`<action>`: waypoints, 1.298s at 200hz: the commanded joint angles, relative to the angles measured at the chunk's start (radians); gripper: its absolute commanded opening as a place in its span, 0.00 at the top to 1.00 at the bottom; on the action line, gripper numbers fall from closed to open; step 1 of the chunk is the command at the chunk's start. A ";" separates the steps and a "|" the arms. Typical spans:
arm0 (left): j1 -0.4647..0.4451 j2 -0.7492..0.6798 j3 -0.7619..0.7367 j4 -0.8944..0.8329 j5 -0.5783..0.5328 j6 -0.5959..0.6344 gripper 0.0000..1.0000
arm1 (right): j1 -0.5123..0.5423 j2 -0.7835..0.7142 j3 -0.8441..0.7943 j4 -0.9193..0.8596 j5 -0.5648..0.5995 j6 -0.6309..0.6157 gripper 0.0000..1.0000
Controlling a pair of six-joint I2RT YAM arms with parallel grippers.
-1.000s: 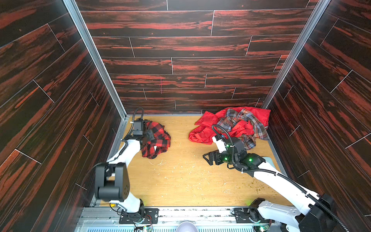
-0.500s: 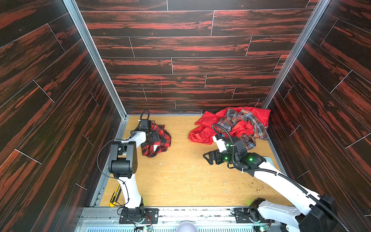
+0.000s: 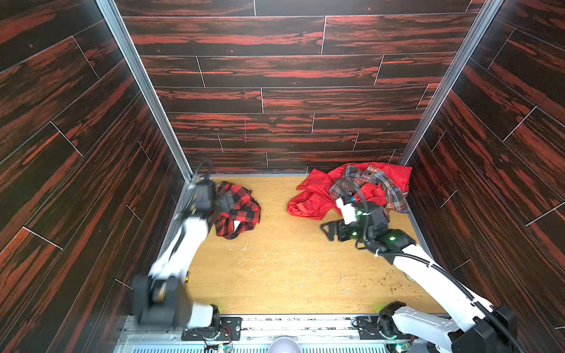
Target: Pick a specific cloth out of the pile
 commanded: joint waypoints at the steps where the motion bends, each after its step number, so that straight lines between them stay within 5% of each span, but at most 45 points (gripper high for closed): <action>1: 0.001 -0.197 -0.248 0.116 -0.142 -0.033 0.01 | -0.104 -0.055 -0.048 0.056 0.023 -0.012 0.01; 27: 0.001 -0.429 -0.572 0.301 -0.273 -0.002 0.01 | -0.249 -0.124 -0.176 0.177 0.139 -0.020 0.01; 55: 0.001 -0.569 -0.741 0.418 -0.400 -0.006 0.01 | -0.386 -0.198 -0.353 0.371 0.280 -0.050 0.01; 123: 0.001 -0.211 -0.710 0.662 -0.356 -0.008 0.01 | -0.451 -0.236 -0.639 0.708 0.487 -0.100 0.01; 162: 0.001 -0.069 -0.685 0.832 -0.337 0.036 0.01 | -0.453 -0.276 -0.784 0.972 0.347 -0.133 0.01; 203: 0.001 0.136 -0.648 1.044 -0.308 0.110 0.01 | -0.454 0.019 -0.829 1.383 0.242 -0.162 0.01; 235: 0.001 0.337 -0.622 1.241 -0.247 0.161 0.01 | -0.456 0.183 -0.785 1.533 0.208 -0.203 0.01; 259: 0.001 0.282 -0.558 1.017 -0.293 0.117 0.01 | -0.457 0.292 -0.728 1.566 0.177 -0.242 0.01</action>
